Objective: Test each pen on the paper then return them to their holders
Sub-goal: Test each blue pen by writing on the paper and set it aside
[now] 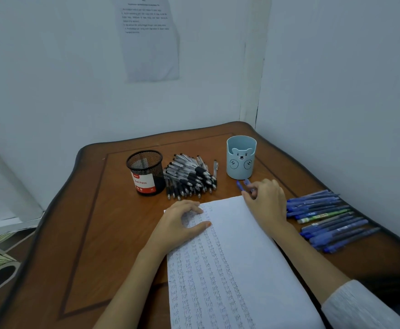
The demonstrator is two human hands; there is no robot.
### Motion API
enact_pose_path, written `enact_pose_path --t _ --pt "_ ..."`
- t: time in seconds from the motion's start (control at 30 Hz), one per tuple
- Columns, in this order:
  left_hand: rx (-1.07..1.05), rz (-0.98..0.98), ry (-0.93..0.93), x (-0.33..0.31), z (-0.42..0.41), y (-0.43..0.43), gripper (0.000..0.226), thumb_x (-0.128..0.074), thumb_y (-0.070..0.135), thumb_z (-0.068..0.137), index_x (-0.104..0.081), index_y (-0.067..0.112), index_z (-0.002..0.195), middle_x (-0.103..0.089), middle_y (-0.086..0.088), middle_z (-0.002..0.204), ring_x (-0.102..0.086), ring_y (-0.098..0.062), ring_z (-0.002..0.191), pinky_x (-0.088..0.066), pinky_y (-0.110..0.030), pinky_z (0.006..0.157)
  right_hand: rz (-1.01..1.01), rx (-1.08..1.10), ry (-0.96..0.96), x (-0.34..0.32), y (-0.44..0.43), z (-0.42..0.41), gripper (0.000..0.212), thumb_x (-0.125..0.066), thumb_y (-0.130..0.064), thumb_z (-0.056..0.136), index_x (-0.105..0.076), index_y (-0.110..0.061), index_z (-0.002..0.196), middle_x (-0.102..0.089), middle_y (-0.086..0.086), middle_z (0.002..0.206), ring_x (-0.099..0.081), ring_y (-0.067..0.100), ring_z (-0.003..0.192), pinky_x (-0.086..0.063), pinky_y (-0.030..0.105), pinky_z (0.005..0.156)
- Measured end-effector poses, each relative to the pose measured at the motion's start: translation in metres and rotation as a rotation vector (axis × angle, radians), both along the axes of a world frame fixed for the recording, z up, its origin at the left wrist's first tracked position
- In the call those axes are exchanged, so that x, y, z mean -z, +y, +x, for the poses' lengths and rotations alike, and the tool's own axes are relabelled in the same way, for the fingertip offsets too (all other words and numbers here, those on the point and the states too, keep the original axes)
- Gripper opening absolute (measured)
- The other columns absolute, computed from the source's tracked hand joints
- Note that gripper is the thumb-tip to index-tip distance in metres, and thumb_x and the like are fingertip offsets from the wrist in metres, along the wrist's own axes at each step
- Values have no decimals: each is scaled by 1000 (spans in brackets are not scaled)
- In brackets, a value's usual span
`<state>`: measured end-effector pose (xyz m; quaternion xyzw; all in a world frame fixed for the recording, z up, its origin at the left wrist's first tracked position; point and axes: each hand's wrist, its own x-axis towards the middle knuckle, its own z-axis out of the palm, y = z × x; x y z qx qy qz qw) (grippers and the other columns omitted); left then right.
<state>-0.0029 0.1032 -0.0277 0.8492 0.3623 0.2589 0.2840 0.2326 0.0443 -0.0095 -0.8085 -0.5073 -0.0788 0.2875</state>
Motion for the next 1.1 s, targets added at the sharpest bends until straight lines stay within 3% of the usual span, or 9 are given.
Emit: enact_pose_path --t 0.17,0.3,0.47,0.63,0.77,0.87,1.0,1.1 --pt "-6 13 15 -3 1 -2 37 -70 54 74 -66 32 104 -57 18 125 -47 2 118 -35 -20 99 30 -127 233 -16 -17 10 19 -69 -24 88 -73 -11 101 -70 6 88 -61 16 77 -53 30 74" --pt "-5 40 36 -5 2 -8 35 -69 52 78 -65 31 105 -57 15 128 -49 -1 118 -40 -26 100 11 -167 262 -25 -41 30 11 -71 -25 86 -75 -17 93 -71 1 86 -63 11 74 -56 30 72" --pt "-8 91 107 -7 4 -14 25 -65 50 83 -60 32 98 -57 12 131 -49 -4 121 -41 -26 99 -6 -267 311 -37 -72 56 6 -75 -22 81 -75 -20 86 -65 -9 84 -58 7 76 -46 18 66" --pt "-9 85 121 -8 5 -17 32 -61 50 85 -60 27 108 -57 13 128 -48 -6 123 -42 -28 99 -251 -349 172 -40 -86 72 24 -78 -38 76 -75 -34 99 -67 -12 91 -53 13 95 -50 40 84" --pt "-8 71 126 -10 4 -21 43 -60 48 87 -58 21 121 -56 16 127 -47 -4 124 -39 -23 97 -387 -337 -26 -39 -88 67 30 -75 -30 81 -73 -27 111 -61 -6 102 -48 13 102 -43 30 87" --pt "-5 82 140 -12 4 -22 29 -61 46 88 -58 26 109 -54 13 133 -45 -4 125 -38 -22 95 -316 -295 48 -32 -85 61 20 -73 -21 84 -75 -21 104 -62 0 107 -49 8 97 -42 25 86" --pt "-7 84 154 -12 5 -23 28 -60 47 88 -58 27 107 -53 13 135 -45 -5 126 -39 -24 95 -214 -322 67 -30 -85 54 9 -65 -22 90 -70 -27 96 -52 -8 99 -48 15 105 -44 38 94" --pt "-14 85 144 -10 4 -21 33 -60 48 87 -58 26 111 -54 15 131 -46 -2 122 -41 -24 93 -87 -367 203 -35 -79 41 8 -54 -20 97 -59 -27 96 -52 -7 95 -54 17 97 -53 42 88"
